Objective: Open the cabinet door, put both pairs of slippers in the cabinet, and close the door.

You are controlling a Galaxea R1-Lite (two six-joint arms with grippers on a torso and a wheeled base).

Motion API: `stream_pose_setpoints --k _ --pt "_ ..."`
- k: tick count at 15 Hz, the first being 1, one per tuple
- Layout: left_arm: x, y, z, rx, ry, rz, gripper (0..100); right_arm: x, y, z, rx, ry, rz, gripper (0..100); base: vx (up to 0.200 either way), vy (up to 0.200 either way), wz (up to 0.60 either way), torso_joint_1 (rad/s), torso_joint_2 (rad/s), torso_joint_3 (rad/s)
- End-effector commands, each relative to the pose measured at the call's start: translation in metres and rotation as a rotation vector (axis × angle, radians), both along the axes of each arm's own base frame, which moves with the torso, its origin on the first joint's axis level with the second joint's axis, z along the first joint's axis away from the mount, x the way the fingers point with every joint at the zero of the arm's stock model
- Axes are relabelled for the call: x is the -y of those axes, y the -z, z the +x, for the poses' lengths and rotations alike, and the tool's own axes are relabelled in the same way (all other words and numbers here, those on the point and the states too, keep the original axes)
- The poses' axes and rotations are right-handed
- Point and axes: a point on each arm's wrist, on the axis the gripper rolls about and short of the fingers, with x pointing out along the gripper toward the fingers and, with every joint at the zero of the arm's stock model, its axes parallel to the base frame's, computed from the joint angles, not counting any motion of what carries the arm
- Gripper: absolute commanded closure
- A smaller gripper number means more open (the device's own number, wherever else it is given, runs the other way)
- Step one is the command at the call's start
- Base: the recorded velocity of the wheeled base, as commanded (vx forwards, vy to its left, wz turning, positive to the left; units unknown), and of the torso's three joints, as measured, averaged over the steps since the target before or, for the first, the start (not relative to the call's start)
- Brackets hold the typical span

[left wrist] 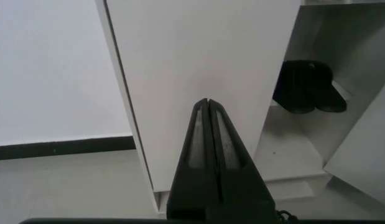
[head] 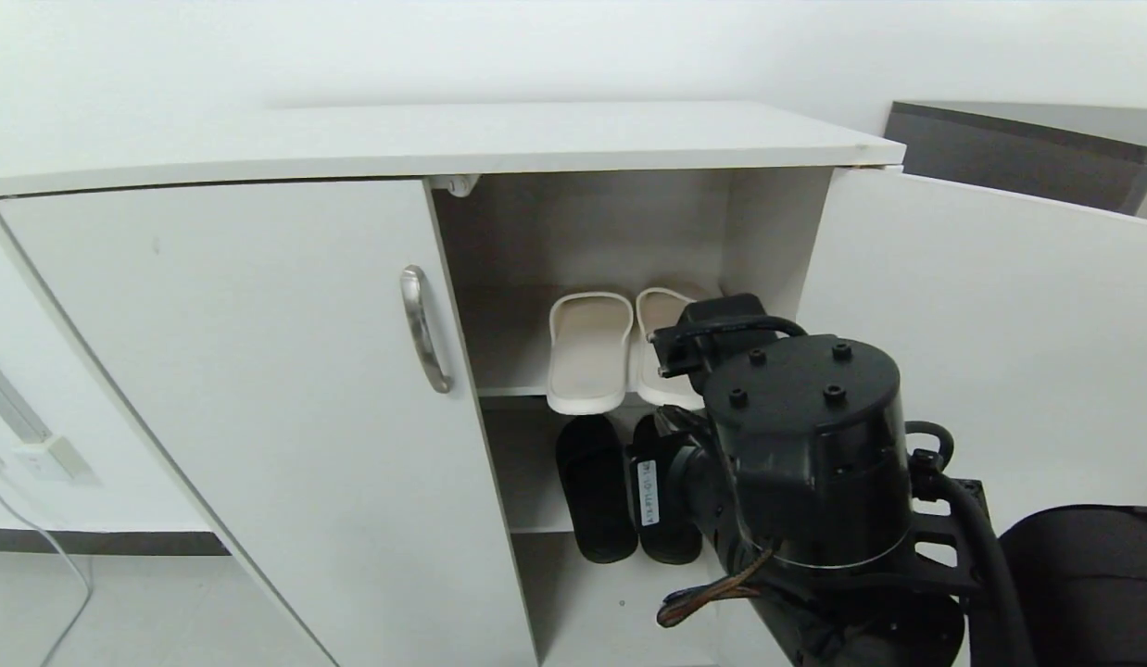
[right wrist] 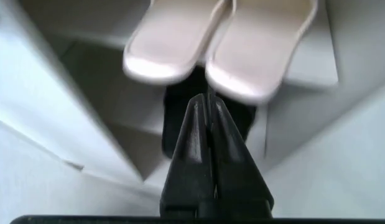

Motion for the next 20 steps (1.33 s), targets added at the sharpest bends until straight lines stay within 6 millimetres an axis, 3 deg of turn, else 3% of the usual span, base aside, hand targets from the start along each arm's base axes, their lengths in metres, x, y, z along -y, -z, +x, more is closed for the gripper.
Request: stream_pose_setpoints --k 1,18,20 --pt "0.0 0.0 0.0 -0.001 0.0 0.0 100 -0.001 0.002 0.0 -0.003 -0.001 -0.004 100 -0.2 0.0 0.0 0.002 0.0 0.002" --pt "0.0 0.0 0.0 -0.001 0.0 0.0 100 0.001 0.01 0.0 -0.016 0.001 -0.03 100 -0.2 0.0 0.0 0.004 0.0 0.003" --pt "0.0 0.0 0.0 -0.001 0.0 -0.002 100 0.002 0.014 0.002 -0.021 0.007 -0.043 100 0.0 0.0 0.0 0.0 0.0 0.0"
